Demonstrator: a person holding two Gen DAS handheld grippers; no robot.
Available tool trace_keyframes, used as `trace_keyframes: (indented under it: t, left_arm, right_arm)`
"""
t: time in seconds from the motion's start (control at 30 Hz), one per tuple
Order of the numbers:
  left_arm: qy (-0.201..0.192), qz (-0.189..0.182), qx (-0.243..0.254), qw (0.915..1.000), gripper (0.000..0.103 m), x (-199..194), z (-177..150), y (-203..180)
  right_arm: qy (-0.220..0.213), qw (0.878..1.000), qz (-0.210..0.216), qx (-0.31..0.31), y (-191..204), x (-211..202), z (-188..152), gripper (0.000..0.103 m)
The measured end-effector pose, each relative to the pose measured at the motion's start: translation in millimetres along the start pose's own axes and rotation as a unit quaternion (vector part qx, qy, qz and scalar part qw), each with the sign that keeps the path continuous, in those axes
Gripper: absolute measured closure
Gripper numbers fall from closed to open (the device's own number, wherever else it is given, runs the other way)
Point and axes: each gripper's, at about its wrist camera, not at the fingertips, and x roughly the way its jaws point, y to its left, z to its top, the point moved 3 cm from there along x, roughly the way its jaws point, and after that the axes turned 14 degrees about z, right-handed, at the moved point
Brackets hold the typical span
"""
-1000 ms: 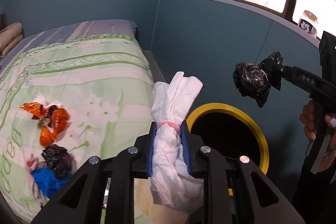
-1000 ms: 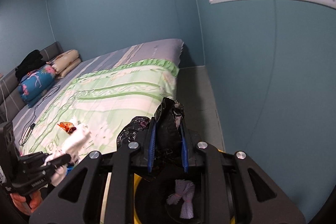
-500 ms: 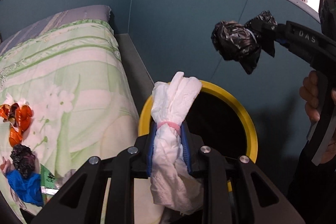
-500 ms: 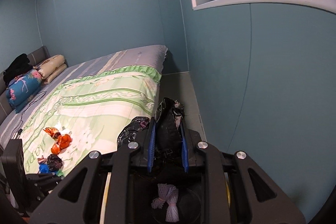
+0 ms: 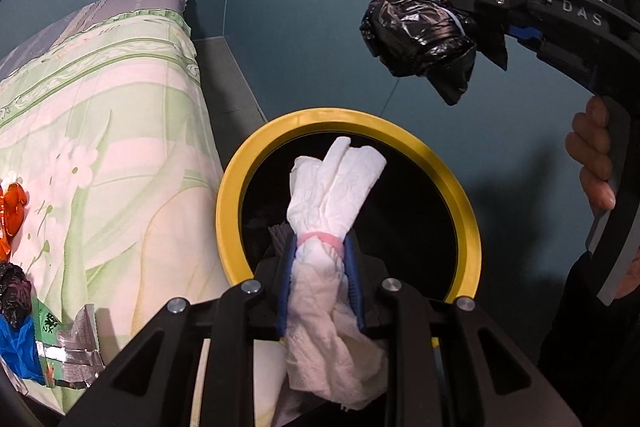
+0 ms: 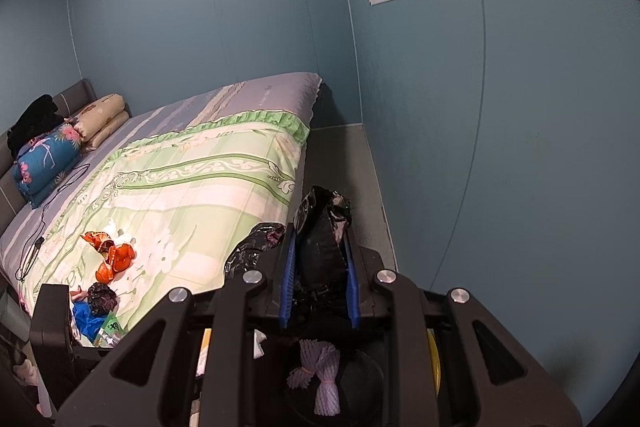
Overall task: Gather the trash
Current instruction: 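Open the left tool over the bin while right releases the black bags into it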
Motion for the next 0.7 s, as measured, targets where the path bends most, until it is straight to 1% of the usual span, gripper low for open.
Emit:
trace_keyframes:
  t: [0.13,0.2,0.23,0.27,0.3,0.37,0.47,0.53,0.6,0.67,0.7]
  left_arm:
    - [-0.001,-0.003,0.0,1.0,0.082,4.9,2.4,1.6]
    - [-0.004,-0.003,-0.001,1.0,0.077,3.7,1.5,2.6]
    - [-0.005,-0.003,-0.001,1.0,0.072,2.8,2.0,3.5]
    - [-0.006,-0.003,-0.001,1.0,0.067,1.7,1.5,2.9]
    - [-0.008,-0.002,0.0,1.0,0.063,1.0,1.2,2.6]
    - [-0.012,0.001,0.0,0.9999,0.049,-0.6,1.3,3.0]
    - [-0.019,0.003,-0.003,0.9998,0.036,-3.6,2.9,4.2]
    - [-0.023,0.007,-0.004,0.9997,0.029,-8.5,2.6,5.7]
    - [-0.026,0.013,-0.012,0.9995,0.026,-13.8,4.1,10.8]
    - [-0.032,0.019,-0.023,0.999,0.022,-19.4,6.1,18.9]
    - [-0.039,0.025,-0.031,0.9985,0.02,-23.8,7.1,25.1]
  right_arm:
    - [0.007,1.0,0.003,0.0,0.5,2.6,-1.3,0.082]
    - [0.008,1.0,0.0,-0.001,0.8,3.1,0.3,0.075]
    - [0.007,1.0,0.0,0.0,0.1,2.9,0.8,0.069]
    - [0.006,1.0,-0.001,0.002,-1.1,2.4,1.7,0.066]
    - [0.004,1.0,-0.003,0.003,-1.9,2.1,2.0,0.066]
    - [0.002,1.0,-0.007,0.004,-3.4,1.1,2.0,0.066]
    - [0.001,1.0,-0.004,0.01,-4.9,0.2,2.2,0.065]
    - [-0.002,1.0,-0.002,0.008,-3.8,-2.0,2.5,0.065]
    - [-0.006,1.0,0.003,0.006,-1.5,-4.9,3.5,0.064]
    - [-0.014,1.0,0.011,0.003,2.0,-8.5,5.0,0.057]
    - [-0.018,1.0,0.014,0.0,4.3,-9.8,5.5,0.057]
